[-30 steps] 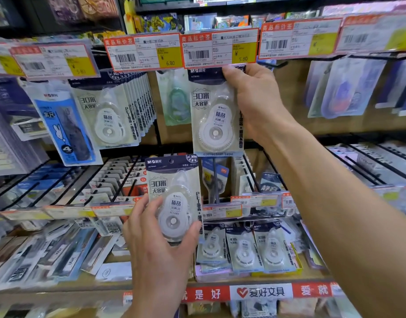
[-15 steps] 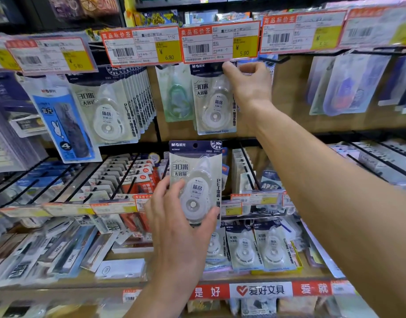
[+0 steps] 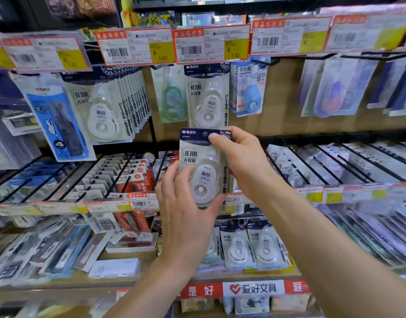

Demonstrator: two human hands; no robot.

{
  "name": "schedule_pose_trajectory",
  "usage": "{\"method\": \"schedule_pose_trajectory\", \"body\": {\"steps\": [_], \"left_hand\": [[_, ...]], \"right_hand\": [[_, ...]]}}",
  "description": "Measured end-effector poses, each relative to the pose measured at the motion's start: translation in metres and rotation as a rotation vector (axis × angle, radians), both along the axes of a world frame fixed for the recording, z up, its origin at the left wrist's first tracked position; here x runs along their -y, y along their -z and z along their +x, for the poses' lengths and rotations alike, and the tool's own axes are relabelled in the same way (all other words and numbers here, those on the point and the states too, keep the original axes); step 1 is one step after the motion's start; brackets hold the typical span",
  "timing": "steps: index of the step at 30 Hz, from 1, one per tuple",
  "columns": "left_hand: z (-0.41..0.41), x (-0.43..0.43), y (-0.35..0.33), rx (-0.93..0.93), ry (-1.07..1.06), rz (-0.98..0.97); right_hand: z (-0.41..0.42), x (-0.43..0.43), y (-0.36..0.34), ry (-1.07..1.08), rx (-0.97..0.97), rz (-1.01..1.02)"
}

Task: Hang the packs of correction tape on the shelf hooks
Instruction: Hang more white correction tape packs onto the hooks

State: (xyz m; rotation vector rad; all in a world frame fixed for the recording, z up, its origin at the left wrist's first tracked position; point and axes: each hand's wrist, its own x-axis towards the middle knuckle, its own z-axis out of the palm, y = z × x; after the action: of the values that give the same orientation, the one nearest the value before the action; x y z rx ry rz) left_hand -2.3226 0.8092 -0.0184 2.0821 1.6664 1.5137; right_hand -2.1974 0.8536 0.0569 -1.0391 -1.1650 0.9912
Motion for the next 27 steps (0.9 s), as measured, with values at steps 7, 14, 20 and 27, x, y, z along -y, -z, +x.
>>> {"method": "schedule_pose_trajectory", "body": {"steps": [7, 14, 20, 27], "left_hand": [[-0.015, -0.005, 0.006, -0.152, -0.046, -0.159], [-0.020, -0.008, 0.012, -0.414, -0.085, -0.245], [-0.022, -0.007, 0.013, -0.465, -0.099, -0.236], [-0.023, -0.010, 0.017, -0.461, -0.102, -0.222]], "right_hand": [[0.010, -0.011, -0.035, 0.044, -0.009, 0.191], [0.008, -0.022, -0.069, 0.039, -0.032, 0.318], [0.003, -0.037, -0.083, 0.091, -0.071, 0.310], [0.001, -0.053, -0.084, 0.280, 0.132, 0.254]]}}
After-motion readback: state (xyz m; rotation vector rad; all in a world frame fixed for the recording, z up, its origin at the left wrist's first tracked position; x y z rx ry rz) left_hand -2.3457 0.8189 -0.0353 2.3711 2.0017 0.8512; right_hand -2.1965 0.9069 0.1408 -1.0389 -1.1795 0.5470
